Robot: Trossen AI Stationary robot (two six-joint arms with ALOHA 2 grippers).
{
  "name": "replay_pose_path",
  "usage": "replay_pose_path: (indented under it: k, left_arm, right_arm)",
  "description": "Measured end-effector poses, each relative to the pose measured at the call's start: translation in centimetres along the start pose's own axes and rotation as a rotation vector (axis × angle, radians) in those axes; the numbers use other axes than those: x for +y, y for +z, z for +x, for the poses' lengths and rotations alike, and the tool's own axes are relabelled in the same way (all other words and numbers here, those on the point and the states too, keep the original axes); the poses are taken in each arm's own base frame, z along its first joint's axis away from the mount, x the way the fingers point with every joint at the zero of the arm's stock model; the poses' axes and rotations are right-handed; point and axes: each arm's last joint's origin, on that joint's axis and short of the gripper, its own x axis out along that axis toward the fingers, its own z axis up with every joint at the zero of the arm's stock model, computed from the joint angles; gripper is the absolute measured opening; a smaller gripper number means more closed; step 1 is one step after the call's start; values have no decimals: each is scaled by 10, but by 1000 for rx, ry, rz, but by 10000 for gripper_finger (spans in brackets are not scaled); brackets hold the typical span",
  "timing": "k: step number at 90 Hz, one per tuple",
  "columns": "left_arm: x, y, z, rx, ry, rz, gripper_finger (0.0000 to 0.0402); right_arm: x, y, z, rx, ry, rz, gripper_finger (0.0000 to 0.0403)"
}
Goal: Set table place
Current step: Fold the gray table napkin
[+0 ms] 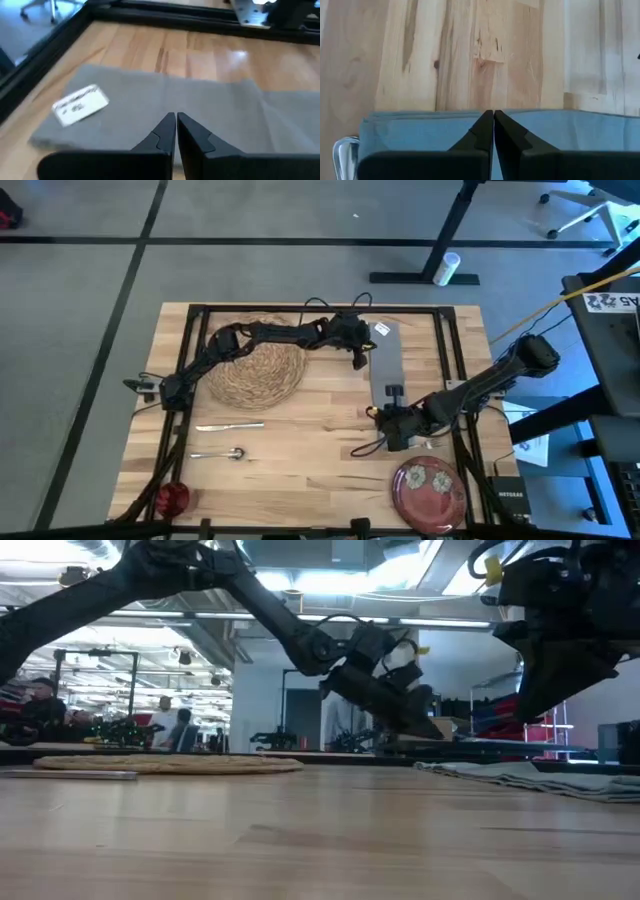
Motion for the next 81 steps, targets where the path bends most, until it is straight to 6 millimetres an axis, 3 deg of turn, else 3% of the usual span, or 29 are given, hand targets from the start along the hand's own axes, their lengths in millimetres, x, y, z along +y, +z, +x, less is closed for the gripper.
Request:
replay_pose_path:
  k: [21,43,81]
  left_arm:
    - [1,-3,4,19,8,15,0]
    - [-5,-27,35,146,-15,17,0]
    - [-16,-27,29,346,25,-6,0]
  right_arm:
    - [0,0,0,-3,-9,-23,0]
    - [-1,-1,0,8,-10,-31,0]
    - [0,-2,0,29,22,-36,0]
